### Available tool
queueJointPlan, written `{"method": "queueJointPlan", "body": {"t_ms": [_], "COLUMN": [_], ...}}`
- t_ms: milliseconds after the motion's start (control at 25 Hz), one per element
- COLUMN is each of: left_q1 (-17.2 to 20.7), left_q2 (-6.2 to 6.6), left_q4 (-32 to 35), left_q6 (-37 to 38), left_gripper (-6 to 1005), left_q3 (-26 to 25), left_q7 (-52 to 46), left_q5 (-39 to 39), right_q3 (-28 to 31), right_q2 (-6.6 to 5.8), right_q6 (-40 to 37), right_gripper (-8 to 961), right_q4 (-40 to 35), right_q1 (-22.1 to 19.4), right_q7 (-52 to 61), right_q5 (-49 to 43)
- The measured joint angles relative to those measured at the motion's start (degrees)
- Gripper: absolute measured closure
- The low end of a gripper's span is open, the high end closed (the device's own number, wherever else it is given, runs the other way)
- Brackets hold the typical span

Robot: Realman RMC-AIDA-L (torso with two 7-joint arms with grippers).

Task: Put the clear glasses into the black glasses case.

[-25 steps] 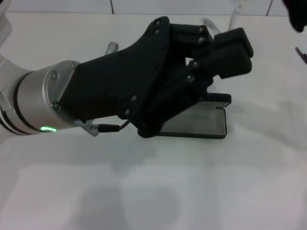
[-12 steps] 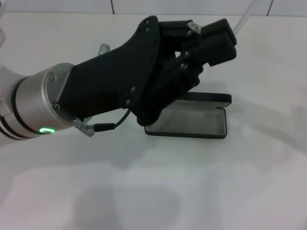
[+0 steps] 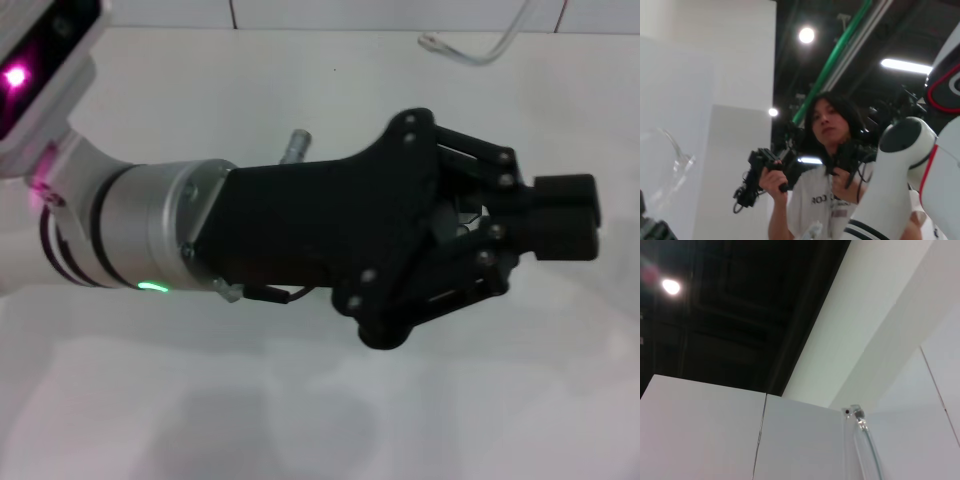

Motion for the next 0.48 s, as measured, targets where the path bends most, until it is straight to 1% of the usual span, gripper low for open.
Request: {"method": "queueJointPlan", "body": {"t_ms": [160, 360, 480], "left_q1": [-0.15, 0.33, 0.65], "left_q2": [-0.25, -0.29, -0.31], "left_q4": [0.21, 0.06, 0.03], "left_q6": [-1.98, -5.16, -6.63], "left_gripper": [930, 930, 930], "left_q3": [0.22, 0.31, 0.33], "left_q7": [0.32, 1.24, 1.84], "left_q5": [-0.18, -2.87, -3.87], "right_q3": [-1.17, -6.27, -7.43], "right_q2": [-0.01, 0.0, 0.0], "right_q6": [1.45, 5.09, 6.09], "right_gripper": [837, 837, 837], "right_q4": [0.25, 0.06, 0.02], "right_q1": [0.67, 1.02, 1.04], "right_q7": [-0.49, -2.62, -3.21], "right_q5": [0.5, 0.51, 0.5]}}
